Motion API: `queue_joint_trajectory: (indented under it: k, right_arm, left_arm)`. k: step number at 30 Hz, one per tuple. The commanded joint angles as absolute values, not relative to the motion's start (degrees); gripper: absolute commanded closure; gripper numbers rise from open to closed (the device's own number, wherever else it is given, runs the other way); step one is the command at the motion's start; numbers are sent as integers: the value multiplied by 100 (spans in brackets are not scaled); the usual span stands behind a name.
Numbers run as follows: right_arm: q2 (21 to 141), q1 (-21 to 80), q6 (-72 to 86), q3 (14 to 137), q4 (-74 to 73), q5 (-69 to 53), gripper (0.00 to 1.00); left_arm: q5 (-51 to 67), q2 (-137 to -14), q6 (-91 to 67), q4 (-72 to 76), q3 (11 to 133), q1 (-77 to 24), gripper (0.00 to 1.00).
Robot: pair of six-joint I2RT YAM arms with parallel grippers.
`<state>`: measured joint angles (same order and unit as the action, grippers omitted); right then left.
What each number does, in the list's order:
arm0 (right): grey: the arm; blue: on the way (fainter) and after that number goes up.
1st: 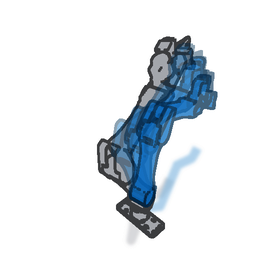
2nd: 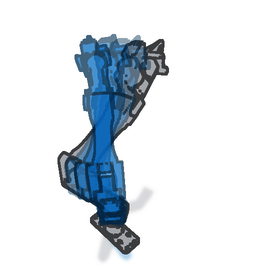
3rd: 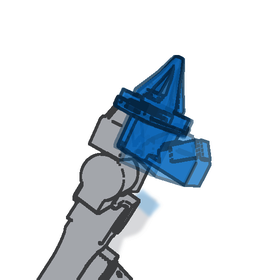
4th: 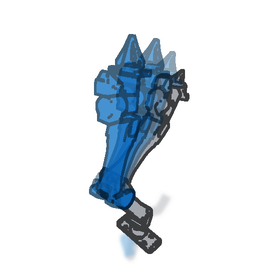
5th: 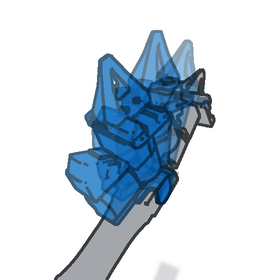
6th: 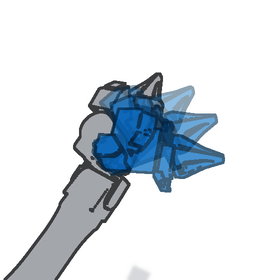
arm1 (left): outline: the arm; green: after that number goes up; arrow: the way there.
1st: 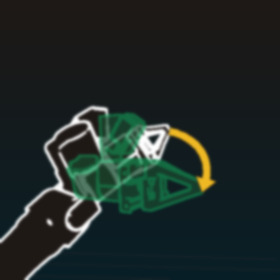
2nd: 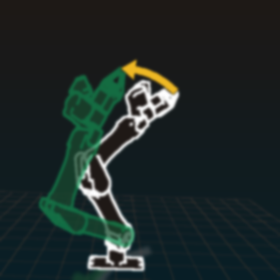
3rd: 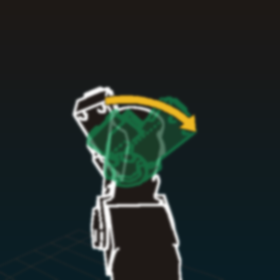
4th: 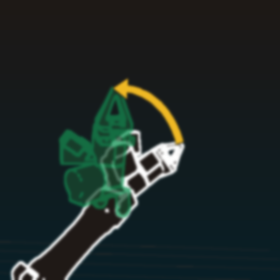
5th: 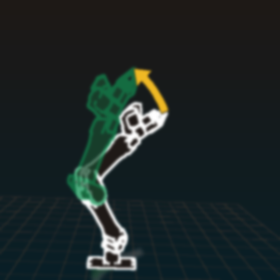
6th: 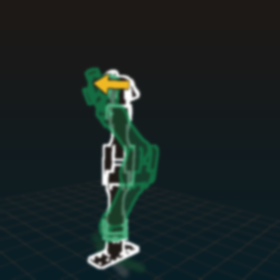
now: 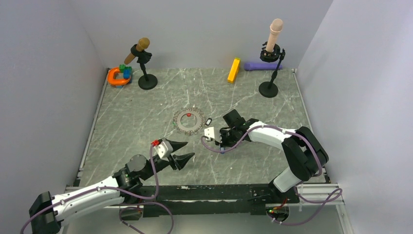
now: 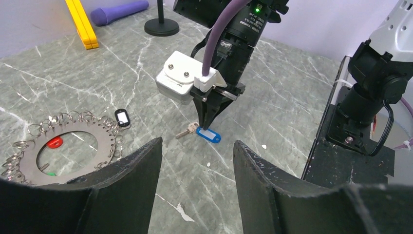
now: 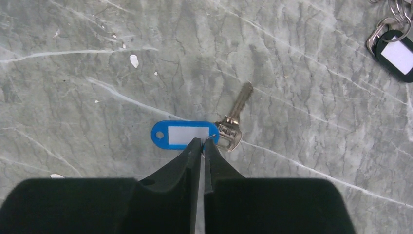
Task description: Put the keys on the keyring
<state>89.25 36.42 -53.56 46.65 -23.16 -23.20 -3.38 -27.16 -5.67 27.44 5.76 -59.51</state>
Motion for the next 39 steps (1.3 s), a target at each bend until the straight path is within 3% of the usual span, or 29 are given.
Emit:
queue_joint_trajectory:
  k: [1,3,11,24,32,35,38,39]
  right_arm:
    - [8916,3665,-5257,4854,-2210,-2152,93]
    - [8888,3663,-5264,4860,-2239,-2146,100]
    - [8637,3581,-5255,4915,-2342,-2567,100]
    - [8286,2492,-4960,5564,-2807,-5626,100]
    - [8226,2137,-5601,5548,-2943,-8020,100]
    - [8508,2127,-7065,5862,-4398,-8741,100]
    - [9316,2113,-10995,6529,-7752,-9073,100]
    - [9568,2099,-11529,6730,-8475,-9104,100]
  left_arm:
    - [-411,-2616,-677,2782,544,-5968,40]
    - [-412,-2613,-667,2769,553,-5968,40]
    - [-373,-2644,-657,2730,622,-5969,40]
    - [-328,-2591,-665,2597,770,-5973,41]
    - [-305,-2717,-691,2961,723,-5969,40]
    - [-244,-2817,-677,2941,822,-5969,41]
    - [-227,-2814,-698,2959,822,-5968,41]
    - [-228,-2793,-705,2987,805,-5968,41]
